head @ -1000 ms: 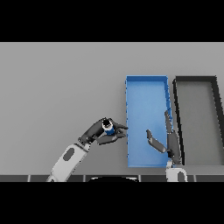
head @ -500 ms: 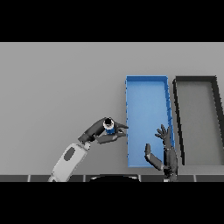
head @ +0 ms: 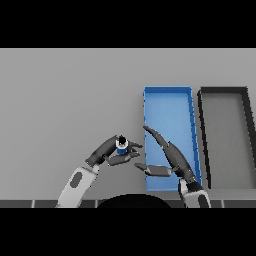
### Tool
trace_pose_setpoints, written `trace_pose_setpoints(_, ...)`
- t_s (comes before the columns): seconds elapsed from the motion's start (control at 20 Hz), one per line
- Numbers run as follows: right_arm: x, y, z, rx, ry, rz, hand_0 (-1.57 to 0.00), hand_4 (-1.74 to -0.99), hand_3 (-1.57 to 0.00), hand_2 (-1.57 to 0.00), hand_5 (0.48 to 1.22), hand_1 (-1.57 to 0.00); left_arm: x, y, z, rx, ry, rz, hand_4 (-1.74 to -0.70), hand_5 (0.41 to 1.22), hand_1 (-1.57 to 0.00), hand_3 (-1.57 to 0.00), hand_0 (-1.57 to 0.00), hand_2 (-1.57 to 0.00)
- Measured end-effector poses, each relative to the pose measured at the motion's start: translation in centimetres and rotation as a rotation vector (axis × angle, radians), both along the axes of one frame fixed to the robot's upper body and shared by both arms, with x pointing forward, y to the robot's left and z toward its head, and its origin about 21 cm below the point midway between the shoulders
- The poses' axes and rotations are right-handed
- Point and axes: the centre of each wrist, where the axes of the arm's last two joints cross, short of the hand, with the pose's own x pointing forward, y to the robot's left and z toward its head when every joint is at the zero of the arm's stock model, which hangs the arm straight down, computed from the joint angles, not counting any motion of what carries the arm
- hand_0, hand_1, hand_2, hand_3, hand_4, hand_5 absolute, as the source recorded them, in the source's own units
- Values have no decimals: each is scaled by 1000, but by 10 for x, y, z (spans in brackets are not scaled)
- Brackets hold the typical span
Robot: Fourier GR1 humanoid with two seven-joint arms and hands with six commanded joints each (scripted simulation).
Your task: Pick up the blue pipe and place it into the blue bin.
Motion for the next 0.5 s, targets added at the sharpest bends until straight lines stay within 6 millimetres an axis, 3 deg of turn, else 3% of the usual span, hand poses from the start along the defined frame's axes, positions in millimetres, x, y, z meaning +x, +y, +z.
trace_pose_setpoints(0.35, 32, 44, 26, -48, -3, 198, 1, -1253, 1, -48, 554, 0, 8, 1, -4, -13, -6, -25, -1464, 1221, -1571, -1571, -1571, -1571)
trace_pose_setpoints(0.5, 39, 52, 40, -78, -51, 255, -7, -1223, 1, -66, 540, -16, 8, 3, -4, -25, 23, -35, -1469, 1221, -1571, -1571, -1571, -1571)
